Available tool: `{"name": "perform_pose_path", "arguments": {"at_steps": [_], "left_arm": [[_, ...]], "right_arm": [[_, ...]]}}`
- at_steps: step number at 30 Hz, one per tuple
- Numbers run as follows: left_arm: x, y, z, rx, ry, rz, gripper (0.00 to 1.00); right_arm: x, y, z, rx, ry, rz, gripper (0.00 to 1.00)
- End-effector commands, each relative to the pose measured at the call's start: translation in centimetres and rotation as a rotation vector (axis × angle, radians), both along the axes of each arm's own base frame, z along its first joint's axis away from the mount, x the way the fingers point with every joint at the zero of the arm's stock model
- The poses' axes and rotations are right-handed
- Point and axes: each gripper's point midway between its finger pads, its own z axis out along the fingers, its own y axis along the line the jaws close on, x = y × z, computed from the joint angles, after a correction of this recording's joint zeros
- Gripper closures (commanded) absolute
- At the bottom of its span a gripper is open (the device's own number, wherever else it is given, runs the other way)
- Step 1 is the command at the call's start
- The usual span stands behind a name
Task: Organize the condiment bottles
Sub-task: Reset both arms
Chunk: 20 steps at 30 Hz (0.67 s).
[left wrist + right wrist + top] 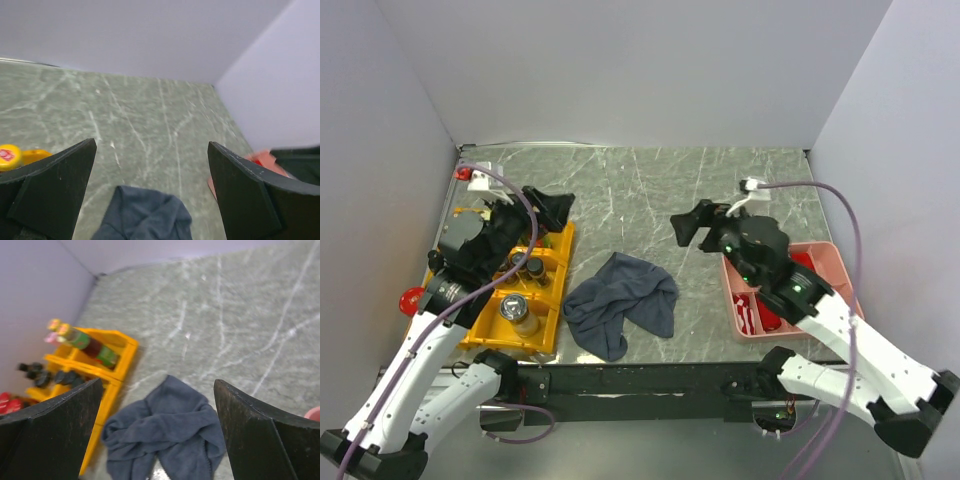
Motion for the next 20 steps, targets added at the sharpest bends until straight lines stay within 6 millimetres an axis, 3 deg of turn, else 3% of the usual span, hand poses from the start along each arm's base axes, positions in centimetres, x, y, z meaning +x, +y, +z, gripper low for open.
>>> {"name": "perform_pose_path", "arguments": {"at_steps": [1,6,11,20], "left_arm": [[-3.6,-3.9,-0.5,0.01,-0.026,-0.291,0.01],[-6.2,-6.1,-1.3,-0.004,-0.051,-0.487,0.0],[-6.4,-6.5,-2.5,0.001,-0.005,-0.512,0.01],[-6.6,-6.4,-1.9,-0.002,-0.033,-0.511,0.01]], "right_arm": [[-2.3,-0.9,4.8,0.041,-0.099,0.072,0.0],[-3.4,-2.3,5.8,0.06,-0.133,0.055,0.0],[-4.4,-2.5,6.2,0.098,-0.164,0.084,0.0],[-4.5,-2.9,6.1,0.092,-0.149,0.07,0.0]]}}
